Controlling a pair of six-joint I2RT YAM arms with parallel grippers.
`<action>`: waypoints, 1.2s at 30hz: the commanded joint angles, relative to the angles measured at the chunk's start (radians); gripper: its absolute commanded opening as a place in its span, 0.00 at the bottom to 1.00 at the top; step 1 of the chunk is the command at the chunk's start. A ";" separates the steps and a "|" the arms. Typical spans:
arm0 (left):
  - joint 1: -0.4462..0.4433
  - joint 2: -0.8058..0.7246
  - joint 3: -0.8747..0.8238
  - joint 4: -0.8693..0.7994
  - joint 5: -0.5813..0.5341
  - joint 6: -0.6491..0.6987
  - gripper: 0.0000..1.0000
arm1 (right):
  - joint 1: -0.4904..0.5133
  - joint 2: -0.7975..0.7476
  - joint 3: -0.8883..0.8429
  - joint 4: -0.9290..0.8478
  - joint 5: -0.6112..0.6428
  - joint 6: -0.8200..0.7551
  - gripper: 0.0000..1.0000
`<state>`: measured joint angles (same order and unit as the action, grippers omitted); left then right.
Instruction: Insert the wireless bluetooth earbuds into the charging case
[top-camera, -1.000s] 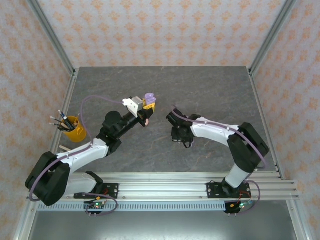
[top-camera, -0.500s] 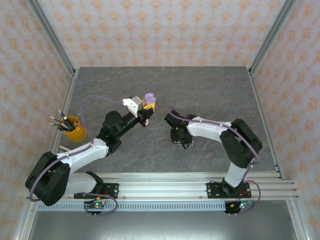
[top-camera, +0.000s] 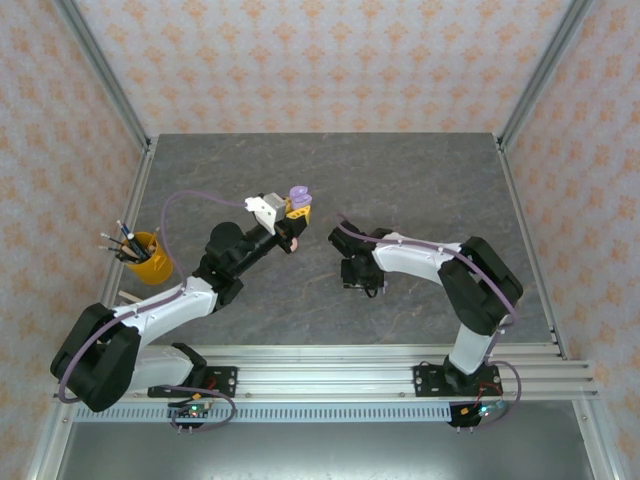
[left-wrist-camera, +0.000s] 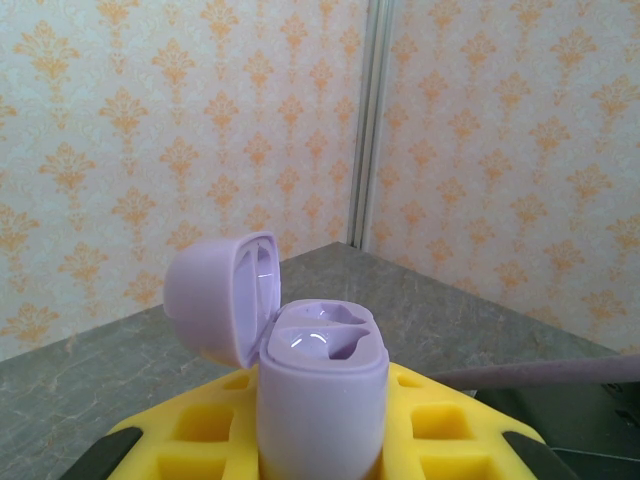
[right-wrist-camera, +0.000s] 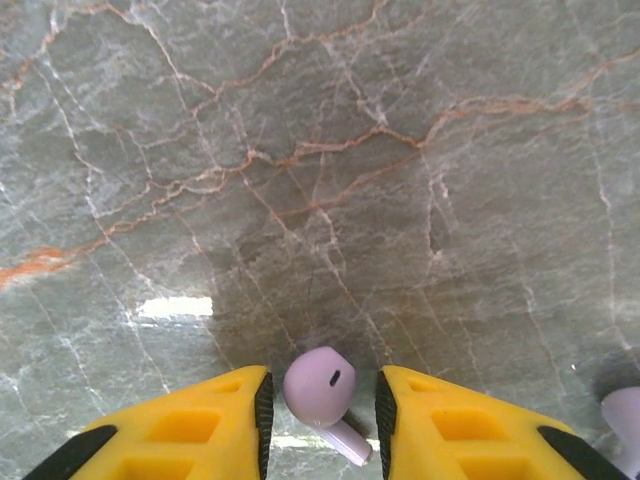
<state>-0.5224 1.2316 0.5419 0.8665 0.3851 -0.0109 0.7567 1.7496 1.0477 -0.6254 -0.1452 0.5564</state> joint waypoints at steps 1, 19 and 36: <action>0.005 -0.003 0.030 0.037 0.005 -0.009 0.00 | 0.017 0.019 0.028 -0.076 0.021 -0.019 0.35; 0.005 -0.003 0.024 0.042 0.000 -0.011 0.00 | 0.017 0.109 0.111 -0.117 0.091 -0.057 0.34; 0.005 0.001 0.026 0.043 -0.001 -0.012 0.00 | -0.019 0.126 0.113 -0.101 0.085 -0.082 0.27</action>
<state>-0.5224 1.2316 0.5419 0.8665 0.3847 -0.0113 0.7635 1.8351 1.1580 -0.7437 -0.1356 0.4839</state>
